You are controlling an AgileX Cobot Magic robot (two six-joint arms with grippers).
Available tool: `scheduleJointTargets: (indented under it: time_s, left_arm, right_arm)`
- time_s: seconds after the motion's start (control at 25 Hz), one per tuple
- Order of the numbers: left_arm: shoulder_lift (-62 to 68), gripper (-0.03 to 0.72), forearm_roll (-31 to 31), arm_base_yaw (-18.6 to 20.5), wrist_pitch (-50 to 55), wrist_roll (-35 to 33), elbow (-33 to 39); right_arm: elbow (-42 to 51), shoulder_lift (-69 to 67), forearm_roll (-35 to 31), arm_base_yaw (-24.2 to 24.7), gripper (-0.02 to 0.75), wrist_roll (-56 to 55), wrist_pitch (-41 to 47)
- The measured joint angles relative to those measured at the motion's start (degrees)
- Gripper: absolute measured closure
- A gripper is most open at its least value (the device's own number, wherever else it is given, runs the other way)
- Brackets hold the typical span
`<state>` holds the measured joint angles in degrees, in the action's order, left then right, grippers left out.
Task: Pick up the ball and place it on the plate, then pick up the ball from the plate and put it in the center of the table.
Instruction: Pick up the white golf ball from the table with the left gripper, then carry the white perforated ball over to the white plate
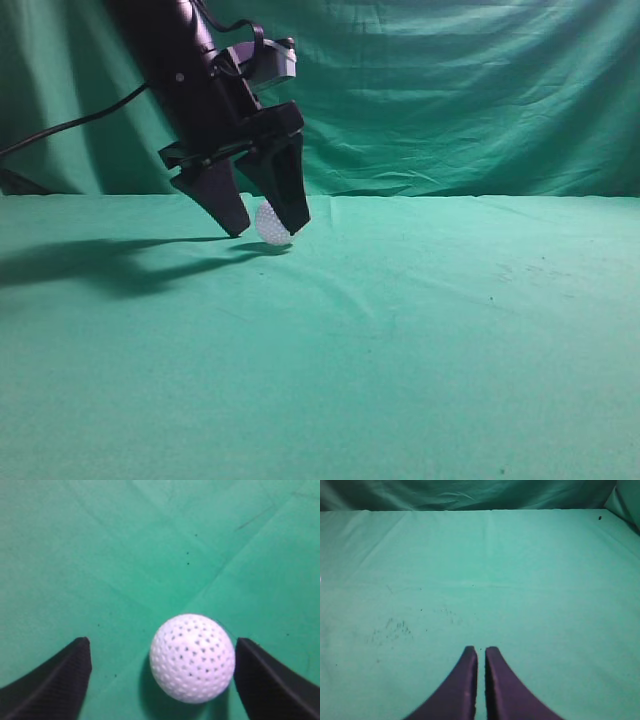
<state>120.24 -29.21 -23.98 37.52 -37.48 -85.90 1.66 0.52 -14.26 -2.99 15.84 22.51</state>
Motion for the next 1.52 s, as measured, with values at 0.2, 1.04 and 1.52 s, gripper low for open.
scheduleJointTargets:
  time_s: [0.2, 1.04, 1.52]
  left_arm:
    - [0.0, 0.193, 0.13, 0.0, -0.4, 0.0, 0.0]
    - [-16.07, 0.379, 7.54, 8.2, 11.87, 13.96, 1.54]
    - [-34.94, 0.379, 15.72, 22.7, 10.29, 20.58, 17.94]
  right_arm:
    - [0.0, 0.0, 0.0, 0.0, 0.69, 0.0, 0.0]
    - [0.0, 0.0, 0.0, 0.0, 0.69, 0.0, 0.0]
    - [0.0, 0.0, 0.0, 0.0, 0.69, 0.0, 0.0]
